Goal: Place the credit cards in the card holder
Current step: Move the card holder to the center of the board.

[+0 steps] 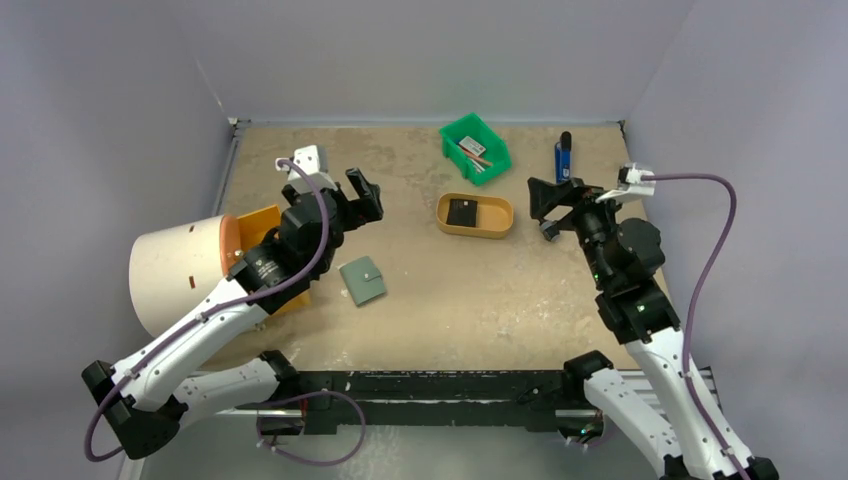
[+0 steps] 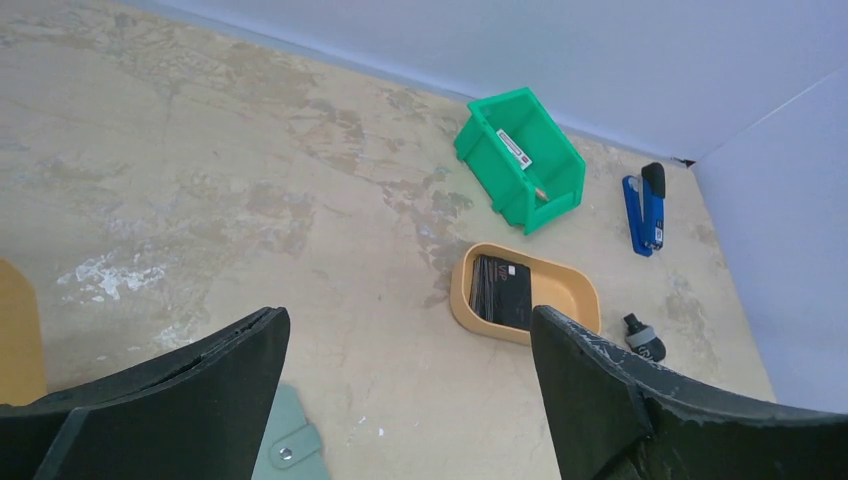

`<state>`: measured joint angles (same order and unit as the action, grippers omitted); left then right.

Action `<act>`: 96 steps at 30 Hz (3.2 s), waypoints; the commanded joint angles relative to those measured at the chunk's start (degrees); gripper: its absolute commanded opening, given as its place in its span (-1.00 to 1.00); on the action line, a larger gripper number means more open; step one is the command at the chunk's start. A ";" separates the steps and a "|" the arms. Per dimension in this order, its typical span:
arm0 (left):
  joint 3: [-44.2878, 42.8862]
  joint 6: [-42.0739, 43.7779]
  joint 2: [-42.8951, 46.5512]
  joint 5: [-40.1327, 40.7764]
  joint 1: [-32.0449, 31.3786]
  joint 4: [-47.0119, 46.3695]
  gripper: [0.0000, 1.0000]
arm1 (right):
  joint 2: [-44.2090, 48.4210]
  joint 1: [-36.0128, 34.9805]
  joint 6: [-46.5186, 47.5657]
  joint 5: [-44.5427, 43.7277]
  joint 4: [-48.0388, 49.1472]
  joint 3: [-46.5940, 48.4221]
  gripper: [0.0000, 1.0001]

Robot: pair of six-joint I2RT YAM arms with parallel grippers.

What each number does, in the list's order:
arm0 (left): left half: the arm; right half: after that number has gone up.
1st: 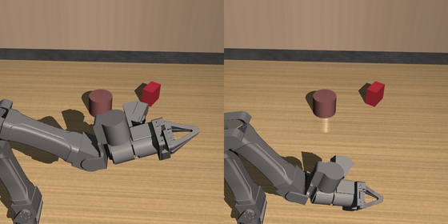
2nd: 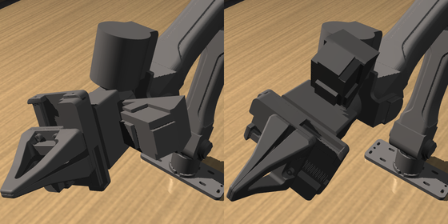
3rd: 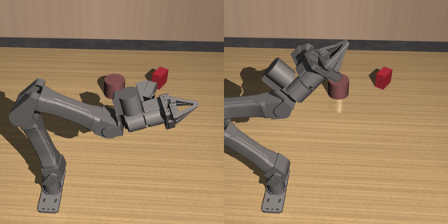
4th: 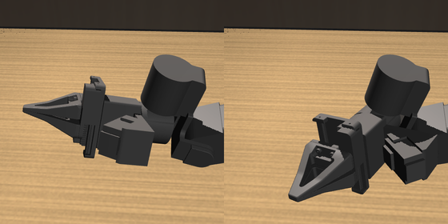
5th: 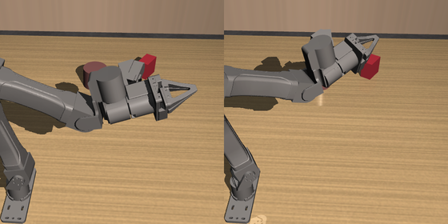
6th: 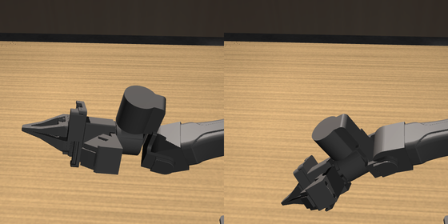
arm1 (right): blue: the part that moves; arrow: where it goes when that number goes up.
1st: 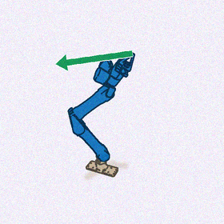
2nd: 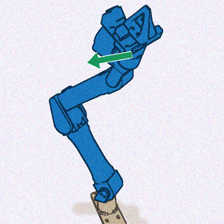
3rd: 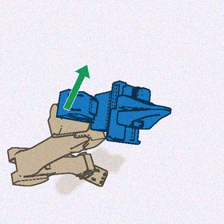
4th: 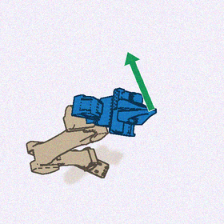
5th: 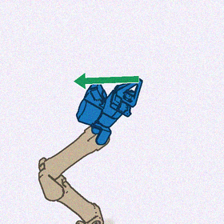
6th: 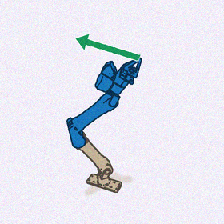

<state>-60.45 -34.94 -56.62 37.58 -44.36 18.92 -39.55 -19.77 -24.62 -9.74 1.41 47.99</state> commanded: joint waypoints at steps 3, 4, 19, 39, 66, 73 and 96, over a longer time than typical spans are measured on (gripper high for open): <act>-0.21 -1.85 2.78 4.15 0.23 -0.41 0.87 | 0.06 -0.11 -0.10 -2.96 2.86 1.98 0.98; -0.21 -2.23 2.64 4.62 0.23 0.14 0.89 | -0.25 -0.10 -0.05 -3.08 2.77 2.13 0.98; -1.94 -10.59 -10.16 -1.54 0.05 10.57 0.72 | -4.44 -0.10 4.99 2.02 -3.20 5.77 0.98; 5.82 -32.38 -28.98 -2.70 3.11 11.04 0.57 | -4.71 -0.17 -2.06 8.20 -3.46 -2.09 0.98; 14.70 -29.74 -34.18 -12.35 6.81 3.85 0.58 | -5.11 -0.12 -2.65 12.25 -2.52 -4.75 0.98; 14.74 -25.26 -35.74 -18.99 4.09 -4.99 0.44 | -5.17 -0.11 -0.44 12.35 -6.71 -6.15 0.98; 8.85 -25.40 -32.76 -18.92 1.58 -8.35 0.48 | -22.88 -13.75 -3.16 5.20 -9.05 -3.53 0.74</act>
<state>-52.71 -61.69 -93.56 19.20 -44.27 12.40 -58.17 -29.67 -25.96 -0.16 -8.34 40.82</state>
